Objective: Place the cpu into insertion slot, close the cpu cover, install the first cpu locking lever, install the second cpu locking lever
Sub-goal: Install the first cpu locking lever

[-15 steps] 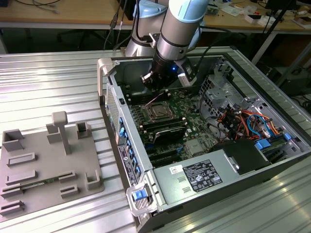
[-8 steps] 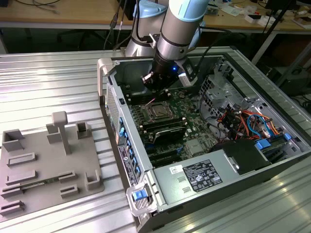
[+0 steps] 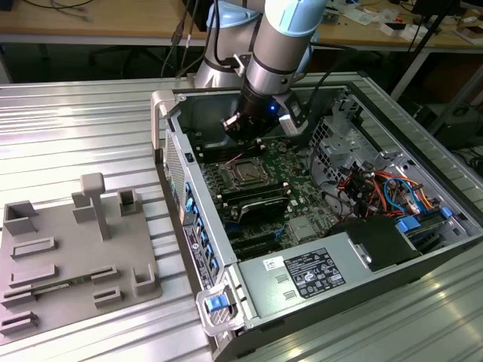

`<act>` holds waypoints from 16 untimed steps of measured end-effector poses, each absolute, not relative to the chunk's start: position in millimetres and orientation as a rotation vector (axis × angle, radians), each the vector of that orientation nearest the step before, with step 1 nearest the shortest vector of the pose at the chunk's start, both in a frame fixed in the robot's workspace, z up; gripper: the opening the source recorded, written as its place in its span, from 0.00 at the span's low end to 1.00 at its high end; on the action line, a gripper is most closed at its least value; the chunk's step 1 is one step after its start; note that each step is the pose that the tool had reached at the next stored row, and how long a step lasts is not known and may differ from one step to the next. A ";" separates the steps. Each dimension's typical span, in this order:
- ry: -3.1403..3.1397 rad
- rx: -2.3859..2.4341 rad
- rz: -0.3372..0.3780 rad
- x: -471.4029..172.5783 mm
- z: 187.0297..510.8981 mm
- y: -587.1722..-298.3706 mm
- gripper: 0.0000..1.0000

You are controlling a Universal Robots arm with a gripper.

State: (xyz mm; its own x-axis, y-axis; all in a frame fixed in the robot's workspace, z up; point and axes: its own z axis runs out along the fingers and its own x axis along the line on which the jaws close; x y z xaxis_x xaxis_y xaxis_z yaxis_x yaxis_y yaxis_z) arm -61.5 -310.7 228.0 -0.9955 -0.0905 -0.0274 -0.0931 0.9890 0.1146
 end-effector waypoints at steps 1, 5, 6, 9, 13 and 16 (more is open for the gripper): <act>3.111 -0.144 0.181 -60.0 227.2 -310.6 0.11; 3.111 -0.144 0.181 -57.6 224.7 -310.6 0.11; 3.111 -0.144 0.181 -56.8 224.3 -310.6 0.11; 3.111 -0.144 0.180 -53.7 223.5 -310.6 0.11; 3.111 -0.144 0.180 -50.5 222.6 -310.6 0.11; 3.111 -0.143 0.181 -46.5 221.8 -310.6 0.11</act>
